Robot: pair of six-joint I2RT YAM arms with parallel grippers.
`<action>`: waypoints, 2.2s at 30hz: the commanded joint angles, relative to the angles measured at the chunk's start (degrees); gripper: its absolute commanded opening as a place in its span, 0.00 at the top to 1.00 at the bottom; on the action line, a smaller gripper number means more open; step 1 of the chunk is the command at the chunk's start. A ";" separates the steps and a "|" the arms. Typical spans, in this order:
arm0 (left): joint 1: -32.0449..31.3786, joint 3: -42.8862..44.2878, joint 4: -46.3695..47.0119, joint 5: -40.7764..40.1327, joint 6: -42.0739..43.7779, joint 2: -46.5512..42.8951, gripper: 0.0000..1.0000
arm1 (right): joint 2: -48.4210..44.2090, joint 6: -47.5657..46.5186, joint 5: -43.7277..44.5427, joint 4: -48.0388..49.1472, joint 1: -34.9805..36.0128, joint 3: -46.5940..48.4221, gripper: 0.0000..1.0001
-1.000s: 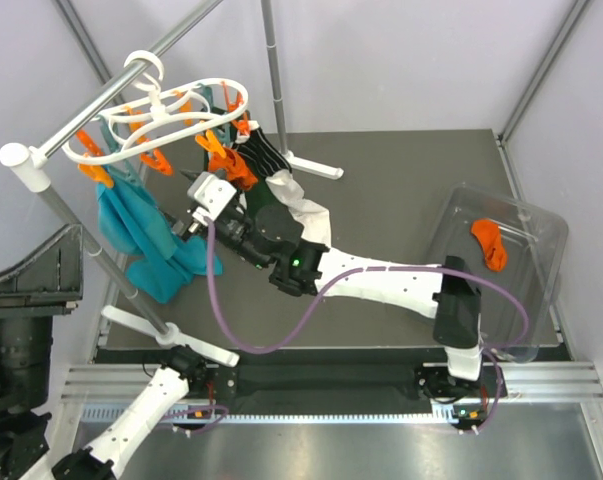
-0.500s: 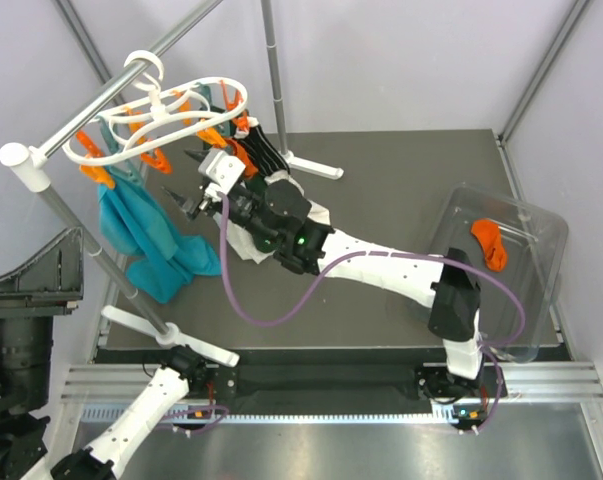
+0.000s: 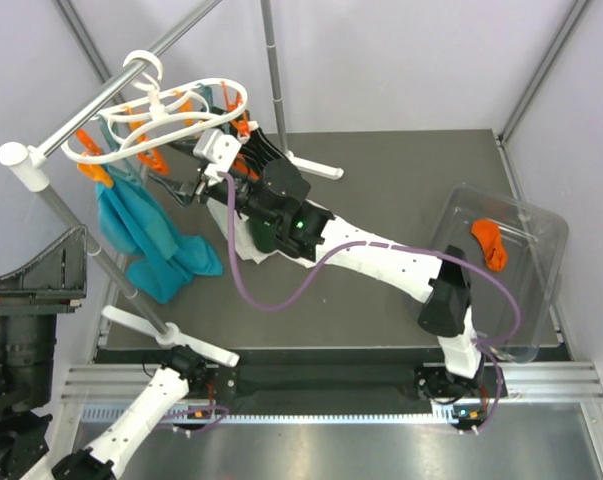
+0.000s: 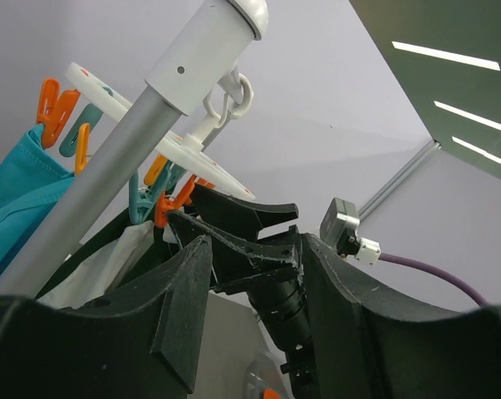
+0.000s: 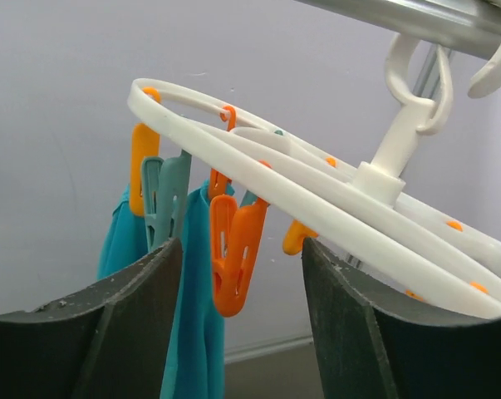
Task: Clip the socks to the hanger
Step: Open the clamp at the hanger.
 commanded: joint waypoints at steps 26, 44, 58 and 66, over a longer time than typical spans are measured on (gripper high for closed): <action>-0.17 1.85 -2.89 3.37 -0.80 4.11 0.48 | -0.72 4.40 2.41 1.11 -0.04 0.17 1.00; 0.01 4.05 -2.63 0.30 -2.29 22.21 0.29 | -10.31 9.59 8.84 -22.88 3.48 2.62 1.00; -0.08 2.65 -2.55 -7.35 -12.13 24.24 0.31 | -12.07 10.11 7.43 -20.95 3.48 -0.37 1.00; 0.00 0.46 -0.18 -10.60 -16.79 24.60 0.36 | -12.77 9.50 6.11 -20.51 3.92 -1.42 1.00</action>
